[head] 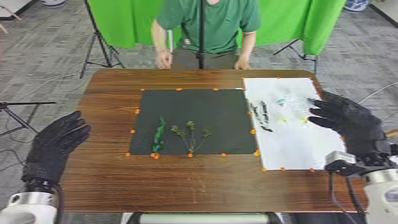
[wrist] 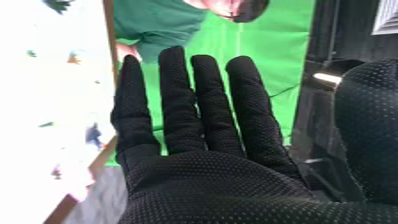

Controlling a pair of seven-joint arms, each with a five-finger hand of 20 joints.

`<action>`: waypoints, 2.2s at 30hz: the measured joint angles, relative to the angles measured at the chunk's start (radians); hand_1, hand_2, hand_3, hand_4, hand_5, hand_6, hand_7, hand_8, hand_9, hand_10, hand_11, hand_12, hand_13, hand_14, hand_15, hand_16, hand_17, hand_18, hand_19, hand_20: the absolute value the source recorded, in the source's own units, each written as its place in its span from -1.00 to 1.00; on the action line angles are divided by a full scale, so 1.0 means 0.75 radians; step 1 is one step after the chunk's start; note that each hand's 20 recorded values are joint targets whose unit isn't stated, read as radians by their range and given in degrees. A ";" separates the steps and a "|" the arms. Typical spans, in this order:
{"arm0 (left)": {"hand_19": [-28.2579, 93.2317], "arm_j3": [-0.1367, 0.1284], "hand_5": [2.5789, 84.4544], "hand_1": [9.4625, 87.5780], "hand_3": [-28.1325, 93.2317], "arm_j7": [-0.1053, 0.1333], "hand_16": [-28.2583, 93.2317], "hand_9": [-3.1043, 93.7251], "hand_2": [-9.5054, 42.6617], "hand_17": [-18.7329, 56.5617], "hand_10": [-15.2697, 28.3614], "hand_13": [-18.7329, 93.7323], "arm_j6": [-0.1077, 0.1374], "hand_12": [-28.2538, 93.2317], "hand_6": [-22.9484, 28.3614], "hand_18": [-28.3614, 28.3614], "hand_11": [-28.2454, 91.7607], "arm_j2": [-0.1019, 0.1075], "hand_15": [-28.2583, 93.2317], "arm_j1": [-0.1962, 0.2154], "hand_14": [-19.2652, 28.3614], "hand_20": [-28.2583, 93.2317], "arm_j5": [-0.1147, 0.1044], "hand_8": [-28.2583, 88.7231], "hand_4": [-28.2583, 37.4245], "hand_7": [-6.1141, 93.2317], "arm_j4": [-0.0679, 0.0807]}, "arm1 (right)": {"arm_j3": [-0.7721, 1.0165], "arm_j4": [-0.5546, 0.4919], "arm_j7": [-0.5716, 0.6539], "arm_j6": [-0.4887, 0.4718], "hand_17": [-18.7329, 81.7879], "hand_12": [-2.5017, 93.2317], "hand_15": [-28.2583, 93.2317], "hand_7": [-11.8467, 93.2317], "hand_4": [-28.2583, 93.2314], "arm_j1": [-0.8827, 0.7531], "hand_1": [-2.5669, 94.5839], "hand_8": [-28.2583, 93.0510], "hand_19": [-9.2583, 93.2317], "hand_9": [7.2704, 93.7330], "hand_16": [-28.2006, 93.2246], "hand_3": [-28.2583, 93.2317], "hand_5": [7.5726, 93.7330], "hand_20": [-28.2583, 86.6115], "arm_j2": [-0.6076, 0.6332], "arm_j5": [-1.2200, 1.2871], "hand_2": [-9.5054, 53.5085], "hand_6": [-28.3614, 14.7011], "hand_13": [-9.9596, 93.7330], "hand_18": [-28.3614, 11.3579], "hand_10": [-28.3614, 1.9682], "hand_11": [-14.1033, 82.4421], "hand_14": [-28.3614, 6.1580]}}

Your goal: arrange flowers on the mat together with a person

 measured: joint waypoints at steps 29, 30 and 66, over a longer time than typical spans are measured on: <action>0.39 0.037 -0.03 -0.48 0.64 -0.030 -0.52 -0.25 -0.39 -0.56 0.40 -0.17 -0.005 -0.25 0.10 0.85 0.05 -0.016 0.20 -0.056 0.50 -0.40 0.007 -0.68 -0.79 -0.38 0.019 | 0.055 0.017 0.068 -0.174 -0.35 -0.47 -0.06 -0.47 -0.91 -0.056 -0.62 -0.67 0.13 -0.07 -0.13 0.87 -0.09 -0.06 -0.170 -0.046 -0.61 0.06 -0.03 -0.69 -0.16 -0.39 -0.18; 0.39 0.037 -0.03 -0.48 0.64 -0.031 -0.52 -0.25 -0.39 -0.56 0.40 -0.17 -0.005 -0.25 0.10 0.85 0.05 -0.016 0.20 -0.059 0.50 -0.40 0.007 -0.68 -0.79 -0.38 0.019 | 0.043 0.017 0.071 -0.168 -0.35 -0.47 -0.06 -0.47 -0.91 -0.050 -0.62 -0.67 0.13 -0.07 -0.13 0.87 -0.09 -0.06 -0.164 -0.046 -0.61 0.07 -0.03 -0.69 -0.16 -0.39 -0.18; 0.38 0.044 -0.02 -0.48 0.64 -0.073 -0.53 -0.22 -0.38 -0.56 0.40 -0.14 -0.042 -0.25 0.10 0.84 0.05 -0.006 0.22 -0.069 0.52 -0.40 0.022 -0.69 -0.80 -0.37 0.029 | -0.107 0.055 0.115 -0.171 -0.35 -0.47 -0.04 -0.46 -0.91 0.088 -0.62 -0.67 0.14 -0.05 -0.14 0.88 -0.07 -0.06 -0.119 -0.064 -0.58 0.06 -0.02 -0.68 -0.17 -0.37 -0.18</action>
